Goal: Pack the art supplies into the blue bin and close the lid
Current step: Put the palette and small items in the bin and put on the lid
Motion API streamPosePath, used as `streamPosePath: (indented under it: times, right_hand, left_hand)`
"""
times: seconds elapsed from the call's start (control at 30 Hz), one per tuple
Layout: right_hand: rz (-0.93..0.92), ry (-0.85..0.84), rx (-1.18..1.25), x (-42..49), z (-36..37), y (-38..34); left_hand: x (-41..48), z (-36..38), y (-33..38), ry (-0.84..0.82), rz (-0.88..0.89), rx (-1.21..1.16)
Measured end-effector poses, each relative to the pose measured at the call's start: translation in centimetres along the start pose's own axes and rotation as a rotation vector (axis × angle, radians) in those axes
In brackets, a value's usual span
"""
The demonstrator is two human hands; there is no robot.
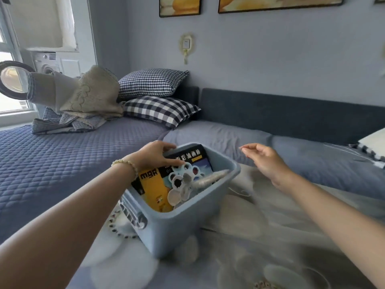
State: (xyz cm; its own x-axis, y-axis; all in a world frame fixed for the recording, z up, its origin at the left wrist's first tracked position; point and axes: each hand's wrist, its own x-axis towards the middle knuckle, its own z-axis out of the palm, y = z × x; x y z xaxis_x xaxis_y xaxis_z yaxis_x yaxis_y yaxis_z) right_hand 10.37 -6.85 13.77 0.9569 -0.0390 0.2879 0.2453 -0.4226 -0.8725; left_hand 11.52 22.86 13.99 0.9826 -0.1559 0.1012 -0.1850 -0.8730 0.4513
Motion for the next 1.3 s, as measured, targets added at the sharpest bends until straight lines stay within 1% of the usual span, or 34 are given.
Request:
streamPosePath:
  times: [0.1,0.17,0.27,0.37,0.43,0.53,0.57,0.67,0.7,0.77,0.9,1.07,1.2,1.3]
  right_hand:
    - [0.022,0.005,-0.093,-1.1,-4.0,0.4]
    - [0.035,-0.005,-0.134,-2.0,-6.5,0.8]
    - [0.057,-0.02,-0.212,-2.8,-9.5,2.0]
    - [0.093,-0.009,-0.224,-3.3,-10.8,3.1]
    - [0.107,-0.027,-0.238,-4.0,-10.7,3.5]
    - [0.148,-0.146,-0.265,-5.1,-10.2,3.8]
    - [0.167,-0.172,-0.282,-5.5,-9.9,3.9]
    - [0.188,-0.156,-0.308,-6.2,-9.2,4.0]
    - [0.182,-0.144,-0.317,-6.4,-8.9,4.0]
    - [0.177,-0.137,-0.386,-6.8,-8.5,4.0]
    - [0.167,-0.109,-0.488,-7.2,-8.3,3.7]
    - [0.167,-0.176,-0.585,-8.0,-9.6,3.3]
    - [0.217,-0.155,-0.698,-10.3,-13.9,4.4]
    - [0.289,-0.084,-0.693,-13.0,-17.8,5.2]
  left_hand:
    - [3.0,2.6,6.9,-0.178,0.223,-0.084]
    - [4.2,5.5,11.1,-0.296,0.322,-0.087]
    - [5.1,8.2,14.3,-0.338,0.406,-0.048]
    - [5.3,8.4,14.5,-0.357,0.411,-0.071]
    - [4.6,8.3,14.3,-0.331,0.391,-0.097]
    - [3.2,8.1,13.7,-0.226,0.319,-0.106]
    - [2.5,7.8,13.1,-0.187,0.272,-0.034]
    - [0.6,6.1,10.8,-0.08,0.124,0.373]
    - [0.1,5.6,9.9,-0.058,0.077,0.434]
    - [-0.9,5.1,8.3,-0.031,0.018,0.453]
    - [-2.0,4.7,6.8,-0.024,0.063,0.378]
    - [-2.0,5.6,7.3,0.01,0.086,0.297]
    - [-2.8,7.6,10.4,0.01,0.162,0.216]
    - [-3.8,9.7,14.0,-0.009,0.255,0.174]
